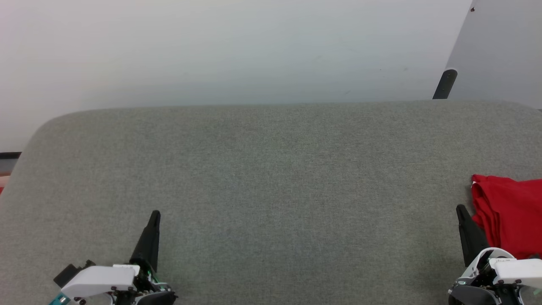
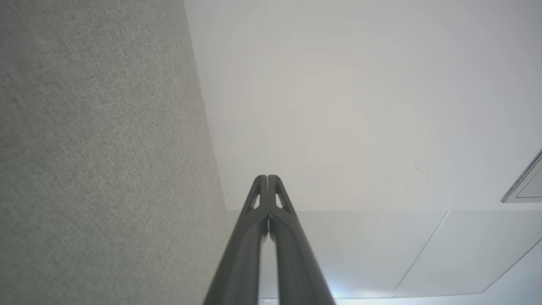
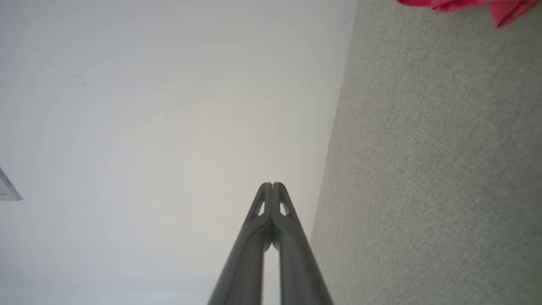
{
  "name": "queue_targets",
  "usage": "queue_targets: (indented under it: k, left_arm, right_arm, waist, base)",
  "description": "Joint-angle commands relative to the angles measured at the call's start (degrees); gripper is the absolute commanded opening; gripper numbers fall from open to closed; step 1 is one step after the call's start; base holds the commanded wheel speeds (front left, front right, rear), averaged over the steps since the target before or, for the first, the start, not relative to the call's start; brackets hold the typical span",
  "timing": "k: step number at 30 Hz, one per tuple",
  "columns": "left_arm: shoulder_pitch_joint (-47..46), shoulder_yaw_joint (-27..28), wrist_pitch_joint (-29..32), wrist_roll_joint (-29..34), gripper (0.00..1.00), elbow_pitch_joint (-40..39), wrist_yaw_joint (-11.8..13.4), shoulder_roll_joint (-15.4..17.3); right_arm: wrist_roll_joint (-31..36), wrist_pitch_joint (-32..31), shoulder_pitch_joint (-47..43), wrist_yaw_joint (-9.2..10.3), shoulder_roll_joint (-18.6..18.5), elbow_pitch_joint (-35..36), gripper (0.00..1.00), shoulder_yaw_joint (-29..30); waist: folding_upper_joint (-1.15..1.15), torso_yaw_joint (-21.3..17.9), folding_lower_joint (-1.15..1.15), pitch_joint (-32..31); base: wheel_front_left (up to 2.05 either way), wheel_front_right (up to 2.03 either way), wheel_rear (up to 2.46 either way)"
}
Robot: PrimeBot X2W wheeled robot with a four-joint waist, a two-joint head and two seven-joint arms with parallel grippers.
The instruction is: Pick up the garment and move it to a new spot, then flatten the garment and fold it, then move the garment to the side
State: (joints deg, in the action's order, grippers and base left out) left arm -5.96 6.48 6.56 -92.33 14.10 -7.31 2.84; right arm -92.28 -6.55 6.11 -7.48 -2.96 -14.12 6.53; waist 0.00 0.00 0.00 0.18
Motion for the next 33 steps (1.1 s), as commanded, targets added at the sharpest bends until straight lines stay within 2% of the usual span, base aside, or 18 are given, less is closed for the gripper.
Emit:
queue_targets:
  k: [1, 33]
  left_arm:
    - [-0.7, 0.2, 0.2, -0.1, 0.00, 0.1, -0.4, 0.0]
    - [-0.7, 0.2, 0.1, -0.2, 0.00, 0.0, -0.4, 0.0]
  right_arm:
    - [-0.2, 0.0, 0.3, -0.02, 0.2, 0.0, 0.00, 0.0]
    - [-0.2, 0.0, 0.2, -0.02, 0.2, 0.0, 0.00, 0.0]
  waist:
    - [0.00, 0.0, 0.00, 0.0]
    - [0.00, 0.0, 0.00, 0.0]
  base:
    - [0.00, 0.00, 0.00]
    - [0.00, 0.00, 0.00]
